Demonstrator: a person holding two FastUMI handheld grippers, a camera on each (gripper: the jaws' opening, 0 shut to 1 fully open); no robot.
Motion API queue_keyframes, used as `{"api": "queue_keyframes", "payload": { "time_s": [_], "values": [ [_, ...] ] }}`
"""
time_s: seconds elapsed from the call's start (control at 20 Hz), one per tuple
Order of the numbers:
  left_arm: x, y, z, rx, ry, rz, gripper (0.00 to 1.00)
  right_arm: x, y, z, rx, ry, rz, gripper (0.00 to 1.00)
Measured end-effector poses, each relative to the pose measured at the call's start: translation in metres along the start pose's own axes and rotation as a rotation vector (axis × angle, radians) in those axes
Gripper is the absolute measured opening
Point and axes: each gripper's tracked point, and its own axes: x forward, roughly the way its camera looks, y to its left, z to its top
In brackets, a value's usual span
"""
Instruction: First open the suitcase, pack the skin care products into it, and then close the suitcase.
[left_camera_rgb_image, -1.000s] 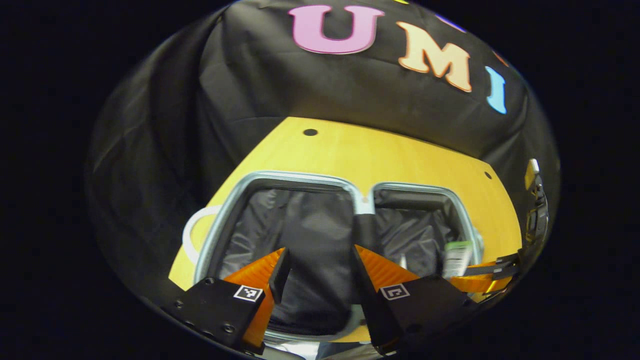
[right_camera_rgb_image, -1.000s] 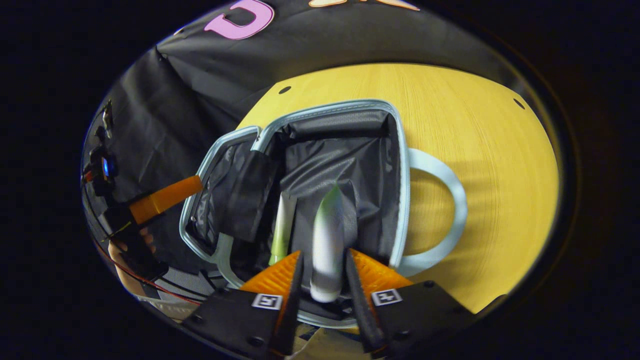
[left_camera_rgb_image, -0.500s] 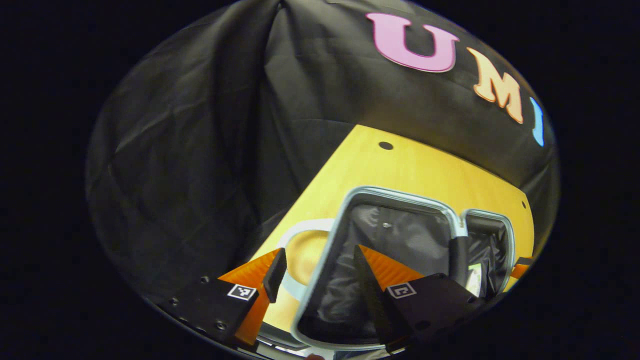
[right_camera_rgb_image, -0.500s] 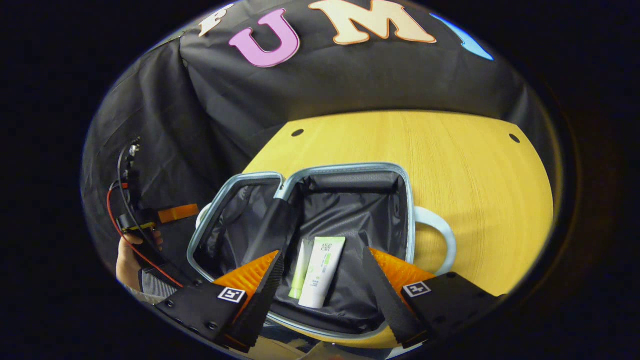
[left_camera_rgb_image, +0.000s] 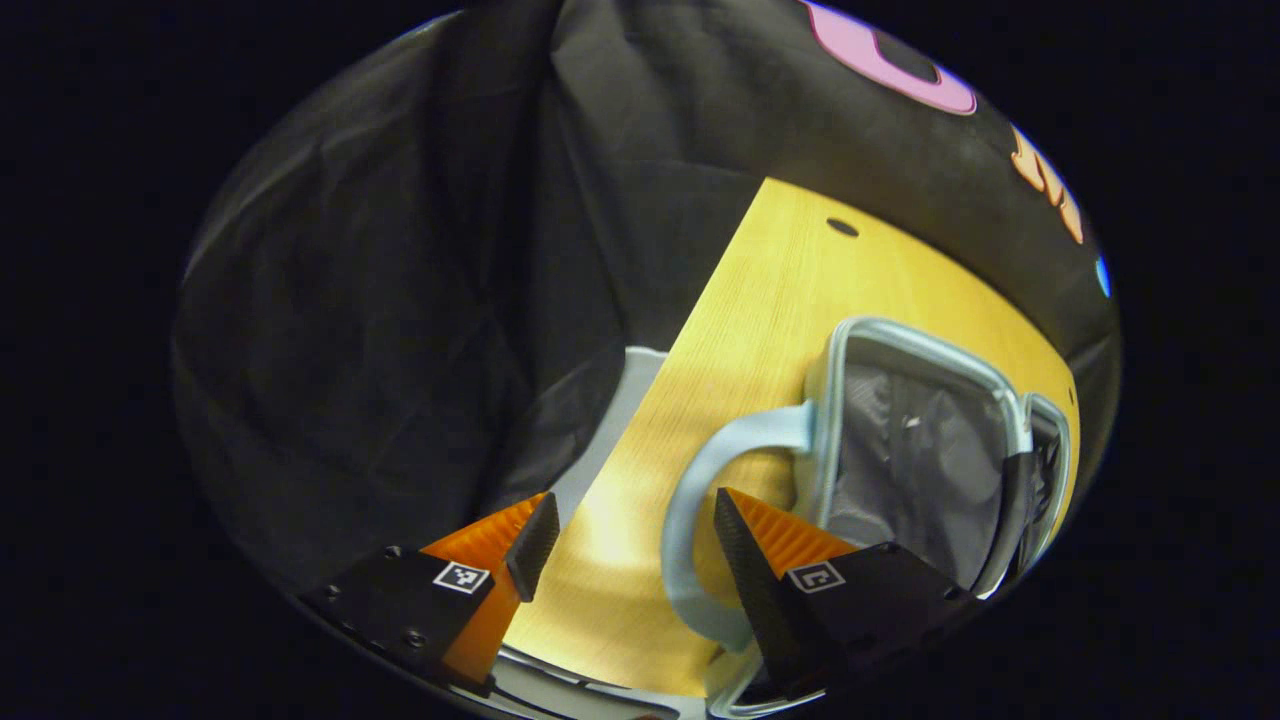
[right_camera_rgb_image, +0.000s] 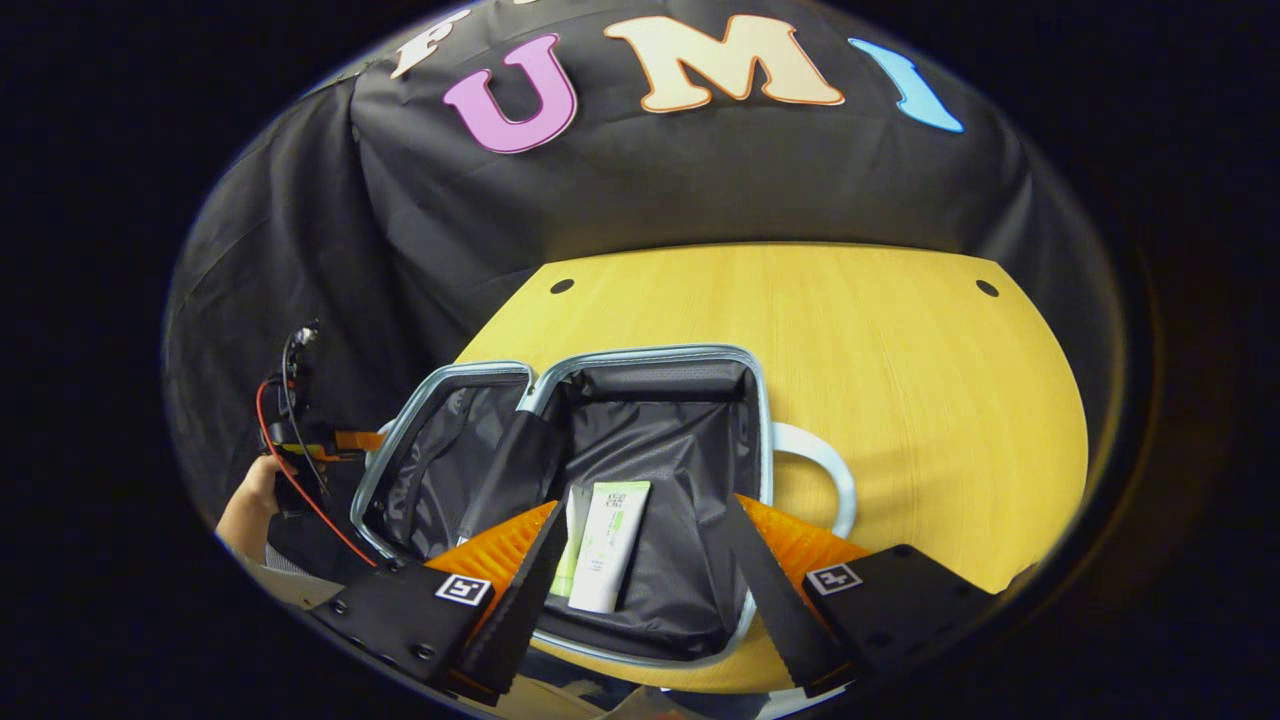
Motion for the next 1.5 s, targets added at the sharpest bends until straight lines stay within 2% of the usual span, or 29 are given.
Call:
{"api": "queue_keyframes", "payload": {
  "time_s": [0.05,0.1,0.15,0.3,0.55,0.75,0.85,1.0,1.3,1.5],
  "values": [
    [0.004,0.0,0.0,-0.005,0.013,-0.017,0.9,-0.001,-0.002,0.002,0.002,-0.006,-0.009,0.98],
    [0.005,-0.002,0.0,-0.017,0.024,-0.036,0.8,-0.002,-0.003,0.003,0.001,-0.01,-0.016,0.98],
    [0.003,-0.012,-0.002,-0.043,0.037,-0.075,0.63,-0.003,-0.004,0.004,0.001,-0.014,-0.019,0.98],
    [0.001,-0.015,-0.001,-0.025,0.041,-0.07,0.1,-0.006,-0.003,0.007,0.003,-0.028,-0.021,0.98],
    [-0.038,-0.019,0.027,0.042,-0.05,-0.04,0.04,-0.009,-0.007,0.013,-0.001,-0.051,-0.01,0.98],
    [-0.087,-0.026,0.052,0.032,-0.125,-0.077,0.04,-0.014,-0.011,0.018,-0.02,-0.068,0.012,0.98],
    [-0.114,-0.031,0.064,0.058,-0.175,-0.074,0.04,-0.016,-0.017,0.022,-0.026,-0.084,0.019,0.98],
    [-0.141,-0.054,0.075,0.167,-0.233,-0.053,0.0,-0.022,-0.026,0.027,-0.037,-0.113,0.034,0.98],
    [-0.202,-0.104,0.092,0.155,-0.329,-0.066,0.0,-0.046,-0.061,0.032,-0.08,-0.142,0.06,0.98],
    [-0.241,-0.151,0.097,0.159,-0.388,-0.12,0.0,-0.062,-0.08,0.037,-0.085,-0.153,0.086,0.98]
  ]
}}
